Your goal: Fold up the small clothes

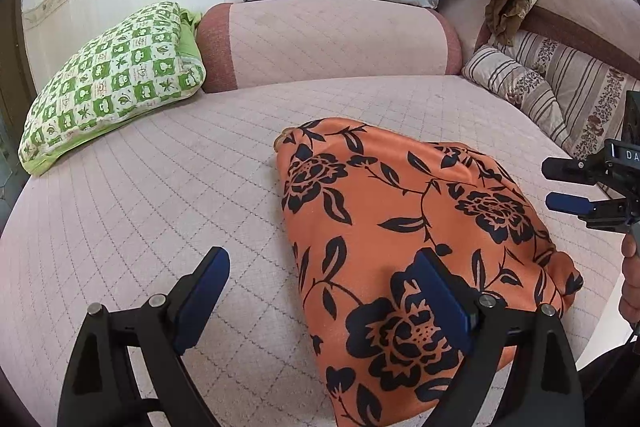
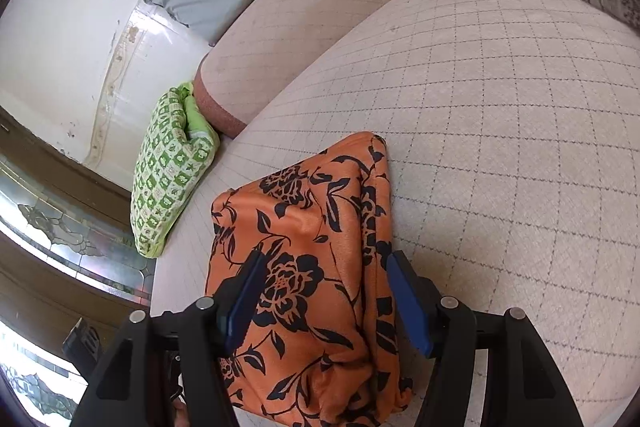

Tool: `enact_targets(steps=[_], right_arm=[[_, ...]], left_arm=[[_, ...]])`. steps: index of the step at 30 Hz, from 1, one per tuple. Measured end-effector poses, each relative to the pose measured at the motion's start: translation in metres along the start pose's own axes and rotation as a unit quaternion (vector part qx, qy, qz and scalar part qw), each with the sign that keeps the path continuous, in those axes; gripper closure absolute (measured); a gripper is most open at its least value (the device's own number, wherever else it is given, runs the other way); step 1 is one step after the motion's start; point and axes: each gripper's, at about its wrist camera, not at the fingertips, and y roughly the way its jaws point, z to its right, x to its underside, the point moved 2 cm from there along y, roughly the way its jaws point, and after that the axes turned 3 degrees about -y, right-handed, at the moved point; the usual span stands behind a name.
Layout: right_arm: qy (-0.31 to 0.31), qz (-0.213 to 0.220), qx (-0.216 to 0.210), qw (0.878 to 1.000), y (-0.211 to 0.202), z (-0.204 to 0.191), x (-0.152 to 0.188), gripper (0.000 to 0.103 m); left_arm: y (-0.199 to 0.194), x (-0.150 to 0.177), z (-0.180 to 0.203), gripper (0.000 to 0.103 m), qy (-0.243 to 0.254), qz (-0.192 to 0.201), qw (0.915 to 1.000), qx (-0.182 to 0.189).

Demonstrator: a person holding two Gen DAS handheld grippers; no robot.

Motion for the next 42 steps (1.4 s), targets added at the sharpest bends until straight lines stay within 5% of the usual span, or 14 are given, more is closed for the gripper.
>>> enact_targets(steps=[12, 19, 29, 37, 42], right_arm=[[-0.001, -0.013, -0.004, 1.000, -0.002, 0.003, 0.009, 0.037], [0.013, -0.017, -0.014, 1.000, -0.005, 0.011, 0.011, 0.036], [0.010, -0.047, 0.004, 0.999, 0.020, 0.015, 0.004, 0.036], [0.036, -0.100, -0.024, 0.994, 0.056, 0.026, -0.001, 0.036], [0.074, -0.142, -0.084, 0.984, 0.082, 0.024, 0.007, 0.034]], left_arm=[[-0.004, 0.006, -0.015, 0.009, -0.029, -0.011, 0.9995, -0.005], [0.003, -0.018, -0.041, 0.009, -0.088, -0.040, 0.9938, 0.056], [0.050, -0.003, -0.013, 0.009, -0.048, -0.116, 0.9777, 0.168], [0.060, -0.005, -0.005, 0.009, -0.039, -0.123, 0.9692, 0.210], [0.065, -0.006, -0.008, 0.009, -0.050, -0.124, 0.9684, 0.211]])
